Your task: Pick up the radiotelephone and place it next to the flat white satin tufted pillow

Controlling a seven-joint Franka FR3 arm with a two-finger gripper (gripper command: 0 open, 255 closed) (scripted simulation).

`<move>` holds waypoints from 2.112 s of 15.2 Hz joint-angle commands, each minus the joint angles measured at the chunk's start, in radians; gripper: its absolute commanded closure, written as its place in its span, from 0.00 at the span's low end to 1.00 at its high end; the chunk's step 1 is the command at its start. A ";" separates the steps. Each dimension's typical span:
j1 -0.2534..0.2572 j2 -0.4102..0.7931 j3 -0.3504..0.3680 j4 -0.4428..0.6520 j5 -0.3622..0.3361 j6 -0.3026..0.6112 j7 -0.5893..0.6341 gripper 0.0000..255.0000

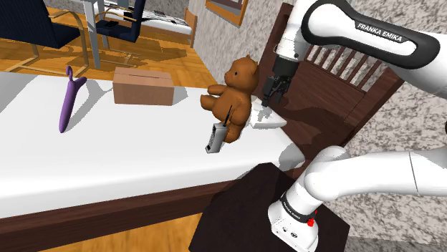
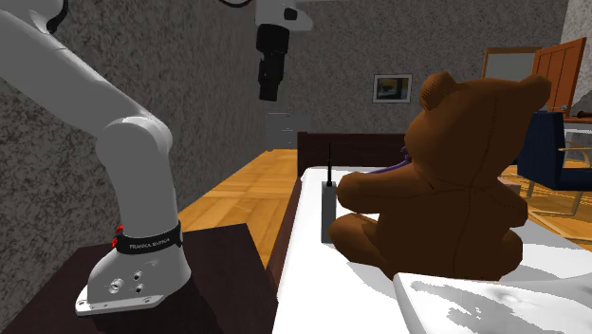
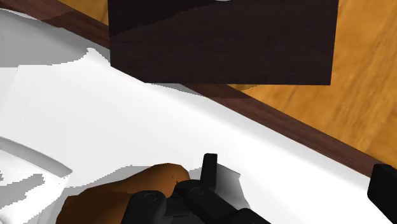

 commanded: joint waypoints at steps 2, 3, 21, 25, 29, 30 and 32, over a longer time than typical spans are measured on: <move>-0.002 0.033 0.001 -0.001 0.003 0.027 0.006 0.00; -0.004 0.067 0.001 -0.001 0.007 0.054 0.013 0.00; -0.032 0.765 -0.013 0.214 0.072 0.400 0.099 0.00; -0.033 0.832 -0.014 0.227 0.082 0.441 0.103 0.00; -0.030 0.842 -0.010 0.183 0.087 0.495 0.101 0.00; -0.029 0.845 -0.009 0.173 0.088 0.508 0.100 0.00; -0.028 0.847 -0.009 0.167 0.089 0.516 0.100 0.00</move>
